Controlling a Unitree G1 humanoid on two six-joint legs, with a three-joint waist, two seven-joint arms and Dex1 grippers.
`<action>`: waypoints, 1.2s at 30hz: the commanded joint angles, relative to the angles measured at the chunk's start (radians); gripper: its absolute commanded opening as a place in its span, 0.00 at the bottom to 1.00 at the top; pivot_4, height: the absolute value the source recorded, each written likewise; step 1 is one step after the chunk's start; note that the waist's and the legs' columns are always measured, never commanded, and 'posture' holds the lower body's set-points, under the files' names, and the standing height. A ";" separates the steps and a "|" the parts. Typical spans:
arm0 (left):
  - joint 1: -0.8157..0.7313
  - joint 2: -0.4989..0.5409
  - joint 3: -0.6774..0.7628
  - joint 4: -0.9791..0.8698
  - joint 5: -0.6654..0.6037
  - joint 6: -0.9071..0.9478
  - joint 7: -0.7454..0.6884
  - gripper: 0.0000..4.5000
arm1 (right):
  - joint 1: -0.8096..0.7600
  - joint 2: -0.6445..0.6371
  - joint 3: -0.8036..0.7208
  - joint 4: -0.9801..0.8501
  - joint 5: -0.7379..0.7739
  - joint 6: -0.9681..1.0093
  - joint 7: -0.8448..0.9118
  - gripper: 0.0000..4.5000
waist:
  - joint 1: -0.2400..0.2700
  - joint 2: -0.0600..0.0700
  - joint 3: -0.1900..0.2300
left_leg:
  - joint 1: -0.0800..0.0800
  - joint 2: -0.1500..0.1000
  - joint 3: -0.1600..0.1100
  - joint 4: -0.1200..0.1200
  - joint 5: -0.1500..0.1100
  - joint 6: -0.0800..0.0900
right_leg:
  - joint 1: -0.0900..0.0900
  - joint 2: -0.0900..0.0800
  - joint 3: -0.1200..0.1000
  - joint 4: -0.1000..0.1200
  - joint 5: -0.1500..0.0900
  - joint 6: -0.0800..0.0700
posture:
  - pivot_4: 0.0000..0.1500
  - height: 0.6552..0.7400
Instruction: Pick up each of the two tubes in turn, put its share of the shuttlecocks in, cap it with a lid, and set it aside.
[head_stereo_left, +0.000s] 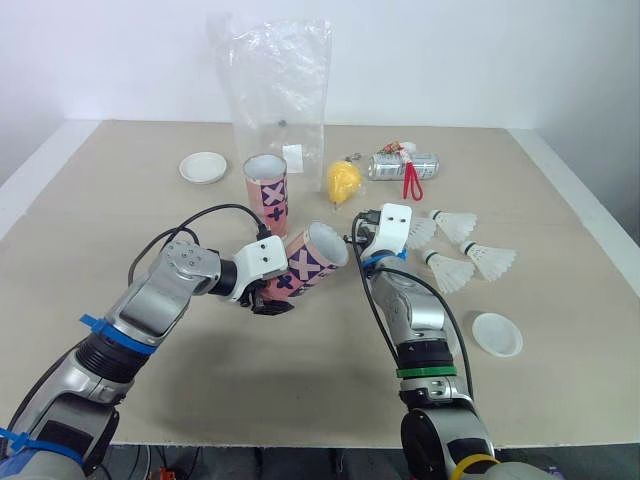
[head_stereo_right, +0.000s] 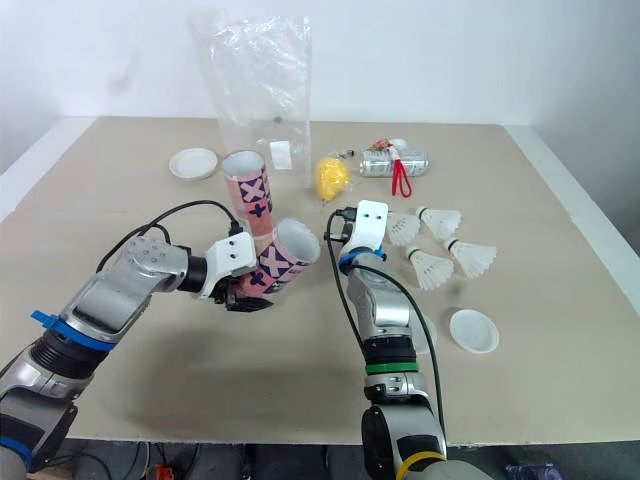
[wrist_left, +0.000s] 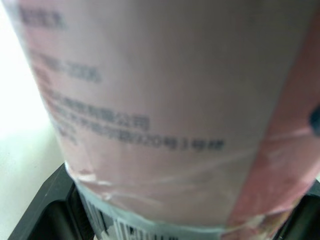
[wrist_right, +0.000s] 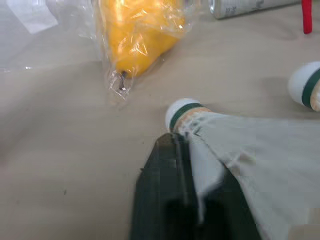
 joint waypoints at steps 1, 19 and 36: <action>0.011 0.007 0.015 -0.016 0.005 0.009 0.017 0.83 | -0.027 -0.001 0.017 -0.023 -0.002 -0.029 0.006 0.01 | 0.000 0.000 0.000 | 0.000 0.000 0.000 0.000 0.000 0.000 | 0.000 0.000 0.000 0.000 0.000 0.000 | 1.00 1.00; -0.042 -0.026 -0.013 0.059 0.001 -0.040 -0.026 0.83 | 0.137 -0.657 0.088 -0.654 0.048 -0.089 0.674 0.01 | 0.009 0.005 0.004 | -0.002 -0.003 -0.001 0.000 0.001 0.000 | 0.001 -0.002 0.000 -0.001 -0.002 0.002 | 1.00 1.00; -0.087 -0.084 -0.039 0.082 0.008 -0.065 -0.080 0.83 | 0.128 -0.869 0.201 -0.677 0.138 -0.386 1.143 0.01 | 0.029 0.005 0.005 | -0.001 -0.005 -0.002 0.002 0.001 0.000 | 0.003 -0.003 0.000 -0.002 -0.003 0.002 | 1.00 1.00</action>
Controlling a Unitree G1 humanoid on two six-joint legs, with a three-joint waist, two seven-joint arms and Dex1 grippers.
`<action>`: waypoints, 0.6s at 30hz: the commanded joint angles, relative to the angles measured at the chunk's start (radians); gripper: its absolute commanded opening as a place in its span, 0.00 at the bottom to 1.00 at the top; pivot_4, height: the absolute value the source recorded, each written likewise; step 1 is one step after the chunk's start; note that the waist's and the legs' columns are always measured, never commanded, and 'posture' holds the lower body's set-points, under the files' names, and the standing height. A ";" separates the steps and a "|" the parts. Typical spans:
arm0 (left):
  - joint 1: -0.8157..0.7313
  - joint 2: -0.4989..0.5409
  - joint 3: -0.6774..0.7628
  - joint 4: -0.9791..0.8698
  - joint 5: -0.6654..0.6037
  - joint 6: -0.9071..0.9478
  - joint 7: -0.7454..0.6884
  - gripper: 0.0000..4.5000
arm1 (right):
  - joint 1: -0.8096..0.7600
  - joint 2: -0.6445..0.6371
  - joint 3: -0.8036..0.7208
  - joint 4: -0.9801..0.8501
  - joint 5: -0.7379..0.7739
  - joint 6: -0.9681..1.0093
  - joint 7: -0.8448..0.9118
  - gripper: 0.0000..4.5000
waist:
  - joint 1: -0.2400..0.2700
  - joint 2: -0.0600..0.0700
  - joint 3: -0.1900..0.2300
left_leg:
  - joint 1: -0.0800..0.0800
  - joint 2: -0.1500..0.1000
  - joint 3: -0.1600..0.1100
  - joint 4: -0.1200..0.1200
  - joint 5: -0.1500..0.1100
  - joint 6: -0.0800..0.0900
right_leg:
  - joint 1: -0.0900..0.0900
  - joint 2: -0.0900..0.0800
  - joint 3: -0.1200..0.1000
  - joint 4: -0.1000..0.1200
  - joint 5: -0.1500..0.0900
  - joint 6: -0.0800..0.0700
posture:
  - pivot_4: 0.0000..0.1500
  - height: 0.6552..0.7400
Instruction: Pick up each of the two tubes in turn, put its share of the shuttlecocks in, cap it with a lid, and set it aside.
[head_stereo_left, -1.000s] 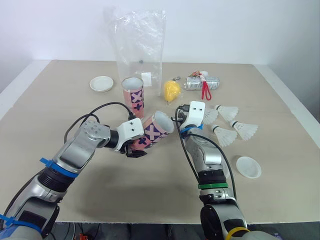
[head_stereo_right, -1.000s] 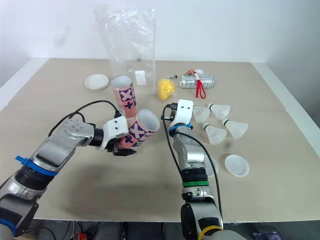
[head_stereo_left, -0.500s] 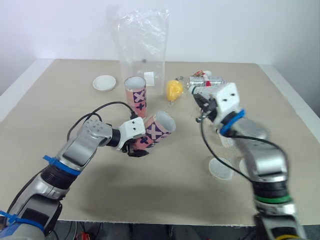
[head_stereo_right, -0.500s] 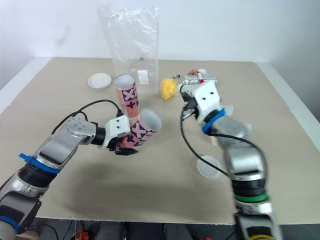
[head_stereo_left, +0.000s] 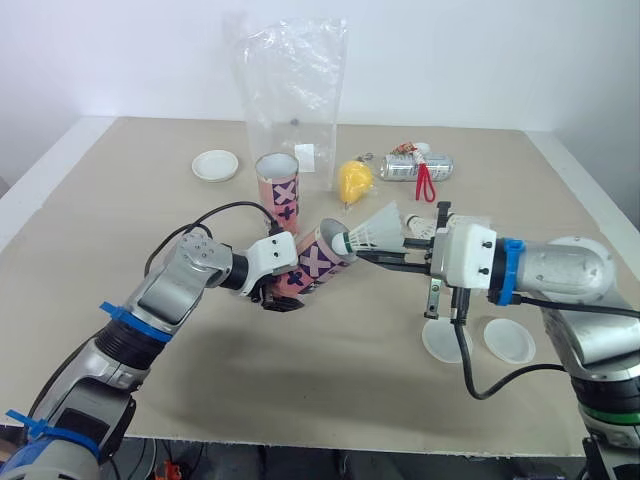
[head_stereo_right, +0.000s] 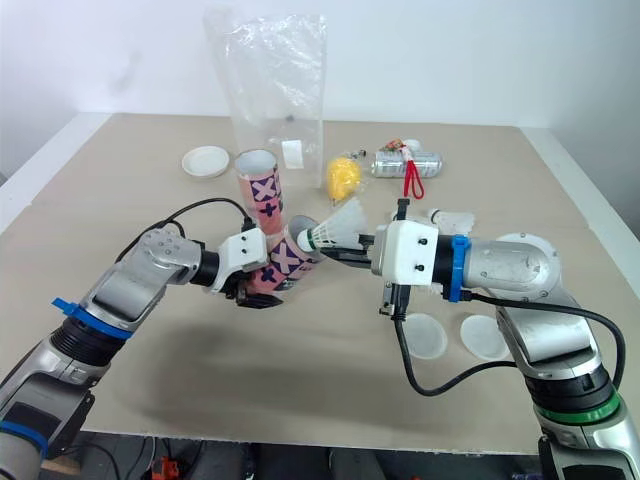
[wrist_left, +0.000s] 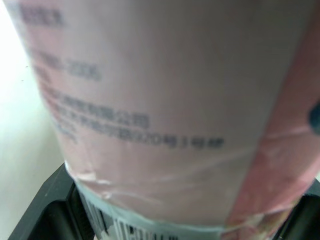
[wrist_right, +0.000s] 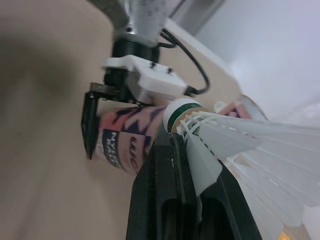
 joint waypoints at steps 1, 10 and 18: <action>-0.016 -0.013 -0.015 -0.032 -0.004 -0.007 -0.012 0.83 | -0.036 0.009 0.023 0.026 -0.028 -0.047 0.015 0.01 | 0.000 0.000 0.000 | 0.000 0.000 0.000 0.000 0.000 0.000 | 0.000 0.000 0.000 0.000 0.000 0.000 | 1.00 1.00; -0.005 -0.019 -0.013 -0.051 -0.001 0.003 -0.006 0.83 | -0.106 0.009 0.090 0.158 -0.098 -0.191 0.100 0.01 | 0.000 0.000 0.001 | 0.000 0.000 0.000 -0.001 0.000 0.000 | 0.000 0.000 0.000 0.000 -0.001 -0.001 | 1.00 1.00; 0.008 -0.020 -0.018 -0.062 -0.002 0.009 0.010 0.83 | -0.204 -0.012 0.090 0.229 -0.068 -0.220 0.201 0.44 | 0.000 0.001 0.001 | 0.000 0.000 -0.001 -0.001 0.000 0.000 | 0.000 0.000 -0.001 0.000 0.000 -0.002 | 1.00 1.00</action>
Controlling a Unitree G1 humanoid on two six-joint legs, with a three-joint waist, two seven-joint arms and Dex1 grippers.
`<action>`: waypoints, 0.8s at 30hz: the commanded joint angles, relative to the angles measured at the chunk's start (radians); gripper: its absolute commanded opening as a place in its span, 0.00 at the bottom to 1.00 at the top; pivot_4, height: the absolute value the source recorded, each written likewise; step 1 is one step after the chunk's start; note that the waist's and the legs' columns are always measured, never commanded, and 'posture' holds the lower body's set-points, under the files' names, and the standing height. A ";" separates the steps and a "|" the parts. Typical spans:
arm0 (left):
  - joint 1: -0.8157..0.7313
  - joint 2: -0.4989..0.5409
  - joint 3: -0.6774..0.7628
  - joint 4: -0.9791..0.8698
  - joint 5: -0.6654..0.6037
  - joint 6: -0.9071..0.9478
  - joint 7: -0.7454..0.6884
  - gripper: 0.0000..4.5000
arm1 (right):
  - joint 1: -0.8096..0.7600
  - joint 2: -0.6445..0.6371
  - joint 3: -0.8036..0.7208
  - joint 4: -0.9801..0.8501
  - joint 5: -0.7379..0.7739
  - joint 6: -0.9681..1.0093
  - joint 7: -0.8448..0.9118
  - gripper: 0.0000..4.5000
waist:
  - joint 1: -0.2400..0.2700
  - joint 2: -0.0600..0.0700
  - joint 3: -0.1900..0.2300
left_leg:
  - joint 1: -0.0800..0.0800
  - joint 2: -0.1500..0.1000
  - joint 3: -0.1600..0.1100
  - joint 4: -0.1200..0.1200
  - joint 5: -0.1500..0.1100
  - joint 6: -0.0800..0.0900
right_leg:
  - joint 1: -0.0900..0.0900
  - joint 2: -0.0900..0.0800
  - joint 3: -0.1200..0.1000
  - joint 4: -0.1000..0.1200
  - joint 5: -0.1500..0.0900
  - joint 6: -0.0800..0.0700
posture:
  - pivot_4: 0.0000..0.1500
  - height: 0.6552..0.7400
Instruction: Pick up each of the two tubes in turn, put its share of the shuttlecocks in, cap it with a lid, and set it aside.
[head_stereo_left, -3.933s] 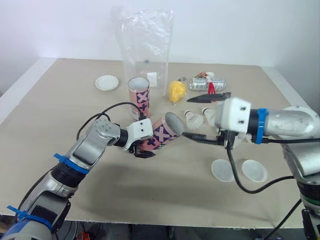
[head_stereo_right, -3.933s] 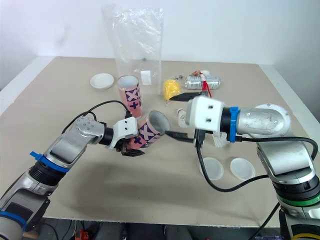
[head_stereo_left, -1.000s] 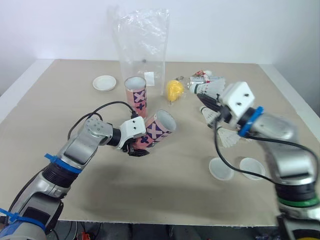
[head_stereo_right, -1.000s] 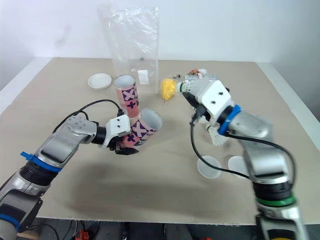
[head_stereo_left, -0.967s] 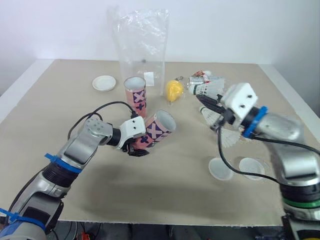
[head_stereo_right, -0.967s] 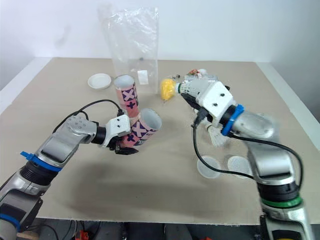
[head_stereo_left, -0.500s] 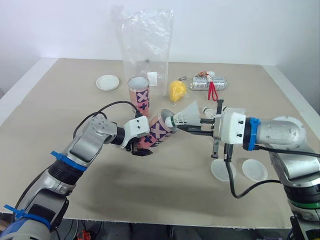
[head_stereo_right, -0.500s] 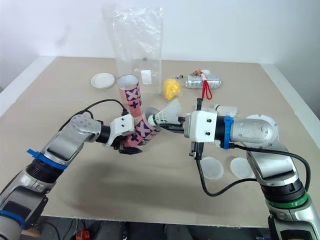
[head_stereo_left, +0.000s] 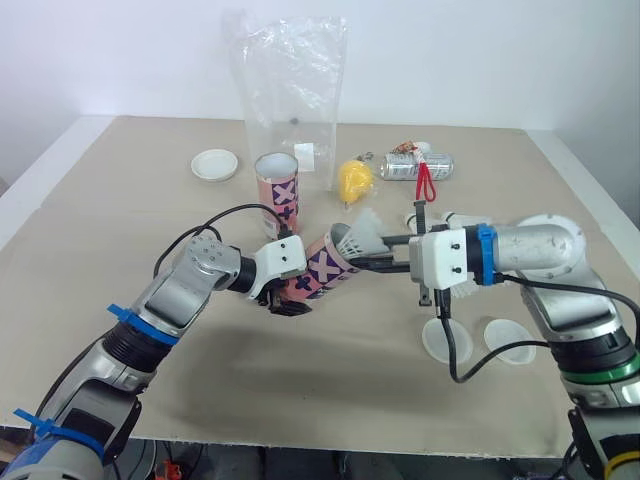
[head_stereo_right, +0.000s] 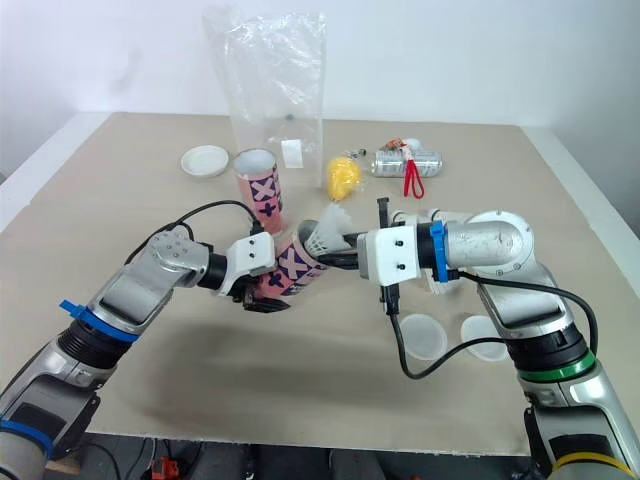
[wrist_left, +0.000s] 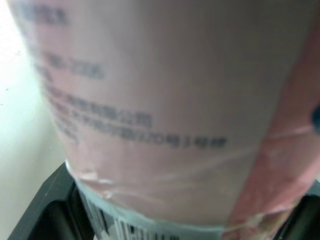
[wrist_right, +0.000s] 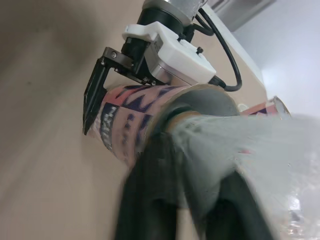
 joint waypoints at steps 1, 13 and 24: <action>0.005 0.000 0.001 -0.032 -0.003 0.006 0.003 0.83 | -0.042 -0.028 -0.034 -0.013 0.046 0.016 0.041 0.50 | 0.000 0.000 0.000 | 0.000 0.000 0.000 0.000 0.000 0.000 | 0.000 0.000 0.000 0.000 0.000 0.000 | 1.00 1.00; 0.002 0.013 -0.002 -0.013 0.005 -0.012 0.000 0.83 | 0.058 -0.088 -0.296 -0.116 0.363 0.445 -0.096 0.99 | 0.000 0.000 0.000 | 0.000 0.000 -0.001 0.000 0.000 0.000 | 0.000 0.000 0.000 0.001 0.001 -0.003 | 1.00 1.00; -0.007 0.002 -0.018 -0.005 0.004 -0.024 -0.014 0.83 | 0.596 0.268 -0.615 -0.508 0.341 0.764 -0.878 0.99 | 0.003 0.001 -0.001 | -0.001 0.000 -0.006 -0.001 0.000 0.000 | 0.001 0.001 -0.005 0.001 -0.001 -0.002 | 1.00 1.00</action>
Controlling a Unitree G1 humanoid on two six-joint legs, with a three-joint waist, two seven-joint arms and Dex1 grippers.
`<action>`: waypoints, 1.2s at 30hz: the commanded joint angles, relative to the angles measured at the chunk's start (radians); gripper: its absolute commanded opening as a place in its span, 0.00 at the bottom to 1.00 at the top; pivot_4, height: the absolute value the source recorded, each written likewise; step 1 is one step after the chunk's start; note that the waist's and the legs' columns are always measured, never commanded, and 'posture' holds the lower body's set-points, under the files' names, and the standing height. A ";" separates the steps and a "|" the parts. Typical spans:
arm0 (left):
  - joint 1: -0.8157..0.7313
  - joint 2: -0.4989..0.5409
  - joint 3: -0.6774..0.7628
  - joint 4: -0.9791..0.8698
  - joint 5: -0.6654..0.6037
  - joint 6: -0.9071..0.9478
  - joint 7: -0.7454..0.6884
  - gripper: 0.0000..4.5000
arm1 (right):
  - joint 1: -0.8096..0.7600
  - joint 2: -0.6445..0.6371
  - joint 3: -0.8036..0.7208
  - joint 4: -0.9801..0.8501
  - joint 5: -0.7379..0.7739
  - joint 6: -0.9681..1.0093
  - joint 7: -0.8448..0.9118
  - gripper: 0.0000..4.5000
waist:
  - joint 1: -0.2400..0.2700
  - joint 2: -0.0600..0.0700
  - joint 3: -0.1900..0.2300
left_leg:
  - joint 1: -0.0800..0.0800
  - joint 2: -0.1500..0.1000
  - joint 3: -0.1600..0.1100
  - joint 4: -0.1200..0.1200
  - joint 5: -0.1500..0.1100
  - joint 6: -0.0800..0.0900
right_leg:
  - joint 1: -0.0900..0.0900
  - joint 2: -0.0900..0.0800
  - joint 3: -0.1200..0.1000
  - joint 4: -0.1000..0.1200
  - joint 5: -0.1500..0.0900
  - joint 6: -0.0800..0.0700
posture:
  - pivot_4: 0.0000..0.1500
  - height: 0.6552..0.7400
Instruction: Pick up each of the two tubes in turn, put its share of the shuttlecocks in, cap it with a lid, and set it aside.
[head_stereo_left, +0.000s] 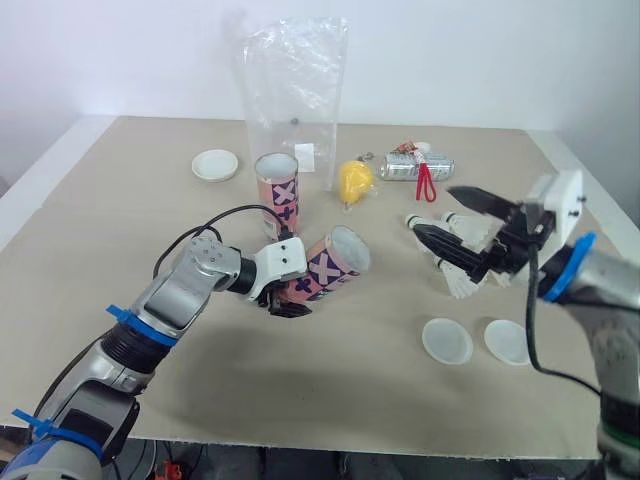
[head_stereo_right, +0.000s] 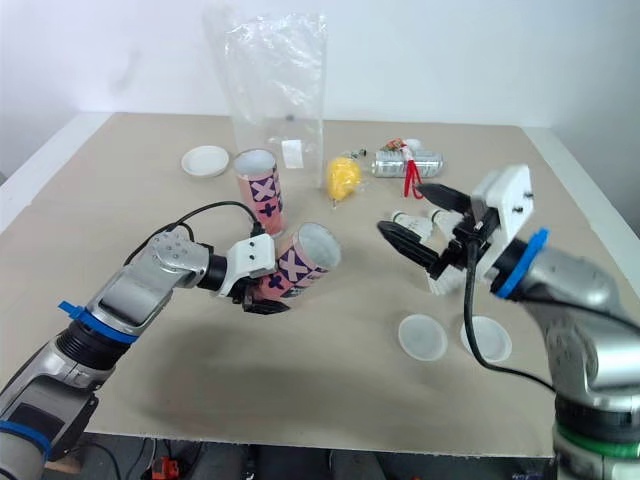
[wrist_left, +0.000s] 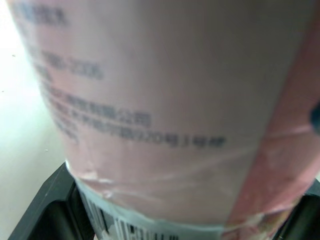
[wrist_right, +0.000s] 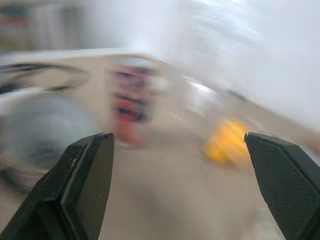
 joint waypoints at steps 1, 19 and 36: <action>-0.009 -0.005 -0.012 0.001 0.005 -0.014 -0.009 0.83 | 0.069 0.052 -0.031 -0.144 -0.092 0.008 -0.180 0.99 | -0.001 0.002 0.000 | 0.000 0.000 0.000 0.000 0.000 0.000 | 0.000 0.000 0.000 0.000 0.000 0.001 | 1.00 1.00; -0.001 -0.021 -0.001 -0.002 0.014 0.000 -0.010 0.83 | 0.151 0.310 0.159 -0.130 -0.256 0.076 -0.448 0.99 | -0.004 0.002 0.000 | 0.000 -0.002 0.000 0.000 0.004 0.001 | 0.001 -0.001 0.001 0.000 0.000 -0.001 | 1.00 1.00; 0.000 -0.025 0.002 0.006 0.018 0.004 0.005 0.83 | 0.035 0.342 0.122 0.054 -0.201 0.069 -0.424 0.99 | -0.004 0.003 0.000 | 0.000 -0.002 0.000 0.000 0.004 0.001 | 0.001 -0.001 0.001 0.000 0.002 0.002 | 1.00 1.00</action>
